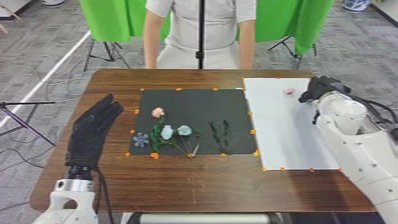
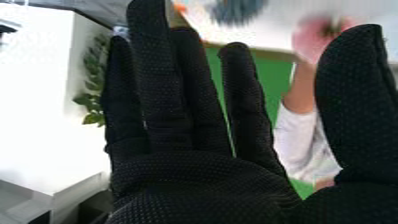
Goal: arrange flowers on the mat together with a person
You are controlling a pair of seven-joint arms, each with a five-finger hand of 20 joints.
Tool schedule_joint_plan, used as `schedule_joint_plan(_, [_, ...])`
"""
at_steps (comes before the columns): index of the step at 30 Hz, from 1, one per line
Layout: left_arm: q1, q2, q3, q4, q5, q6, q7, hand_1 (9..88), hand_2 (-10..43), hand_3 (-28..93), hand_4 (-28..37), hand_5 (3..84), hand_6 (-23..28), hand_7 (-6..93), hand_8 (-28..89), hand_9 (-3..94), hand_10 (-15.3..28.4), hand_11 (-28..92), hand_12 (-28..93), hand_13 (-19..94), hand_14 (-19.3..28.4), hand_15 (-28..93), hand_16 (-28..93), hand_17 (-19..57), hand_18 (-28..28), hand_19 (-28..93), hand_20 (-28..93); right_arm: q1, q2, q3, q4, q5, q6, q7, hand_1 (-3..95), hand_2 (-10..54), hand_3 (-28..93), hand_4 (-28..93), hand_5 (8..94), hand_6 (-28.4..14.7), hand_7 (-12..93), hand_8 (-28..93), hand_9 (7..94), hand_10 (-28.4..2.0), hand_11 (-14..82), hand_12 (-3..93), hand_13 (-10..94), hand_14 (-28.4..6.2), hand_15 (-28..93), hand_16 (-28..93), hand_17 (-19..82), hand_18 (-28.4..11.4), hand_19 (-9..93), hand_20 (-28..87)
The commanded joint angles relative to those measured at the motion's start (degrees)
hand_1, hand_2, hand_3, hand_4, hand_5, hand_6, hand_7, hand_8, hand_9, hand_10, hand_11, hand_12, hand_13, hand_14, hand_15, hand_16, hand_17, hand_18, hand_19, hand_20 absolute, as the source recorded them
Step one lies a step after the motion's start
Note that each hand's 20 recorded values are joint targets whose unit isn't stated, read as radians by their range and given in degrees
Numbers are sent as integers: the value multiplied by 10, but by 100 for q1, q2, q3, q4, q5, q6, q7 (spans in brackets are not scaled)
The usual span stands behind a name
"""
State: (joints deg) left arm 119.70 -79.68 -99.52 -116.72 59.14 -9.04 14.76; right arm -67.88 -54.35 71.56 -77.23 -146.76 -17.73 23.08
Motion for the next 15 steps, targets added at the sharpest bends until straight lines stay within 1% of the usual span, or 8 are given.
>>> schedule_joint_plan(1, [-6,-72,31,60,9,-76,-28,254,-87,672,-176,446,29,89,-53,421,117,96,161,320,156,86,55,20,139,17,158,66,-204,-58,262,-329,-249,368,300,-95,738,-275,497,25,174,-124,634,-161,94,143,655,-119,270,222,270,-167,373,309])
schedule_joint_plan(2, [-37,-60,40,80,8,-90,-49,254,-87,673,-176,446,30,89,-53,421,117,95,161,320,157,86,55,19,139,17,158,8,-200,-32,261,-346,-214,392,300,-95,739,-275,497,26,174,-124,634,-162,93,143,656,-120,273,223,269,-168,376,309])
schedule_joint_plan(3, [-11,-69,37,65,9,-79,-39,254,-88,673,-176,446,30,88,-54,421,117,95,160,319,156,86,56,19,139,17,158,-16,-219,-28,263,-328,-200,413,309,-95,739,-275,502,29,176,-124,642,-161,97,144,665,-118,285,227,272,-168,382,310])
schedule_joint_plan(5, [-34,-65,28,72,5,-102,-61,254,-87,673,-176,445,30,88,-53,420,117,95,161,318,156,86,56,19,139,17,158,-117,-228,11,248,-293,-110,420,327,-95,740,-273,516,34,181,-127,657,-157,104,146,676,-115,304,231,275,-167,400,311])
schedule_joint_plan(8, [-45,-59,22,85,5,-74,-50,255,-87,672,-175,445,30,87,-53,420,116,94,161,318,155,86,56,19,139,15,158,-224,-275,-8,285,-164,252,464,372,-95,745,-277,548,43,190,-137,690,-132,121,150,707,-105,357,257,281,-170,471,330])
schedule_joint_plan(10, [-54,-63,25,87,1,-86,-61,257,-85,671,-176,445,30,87,-53,420,117,94,162,319,156,86,56,19,139,16,158,-321,-278,-43,271,-88,591,480,402,-95,748,-280,581,53,199,-146,723,-127,141,159,712,-102,447,284,291,-167,512,340])
schedule_joint_plan(13, [-72,-69,28,95,13,-122,-80,257,-85,670,-176,444,30,88,-53,420,117,95,162,318,156,85,56,19,139,16,159,-432,-277,-118,325,-160,1188,365,438,-95,739,-281,635,63,205,-150,768,-117,170,178,700,-101,587,295,302,-162,535,360])
schedule_joint_plan(15, [-65,-70,23,87,16,-113,-98,258,-84,669,-176,444,30,88,-53,420,117,94,161,318,156,85,56,19,139,16,159,-464,-282,-145,319,-72,1354,345,491,-95,693,-281,689,66,206,-87,824,-101,139,270,690,-99,672,297,306,-159,542,378])
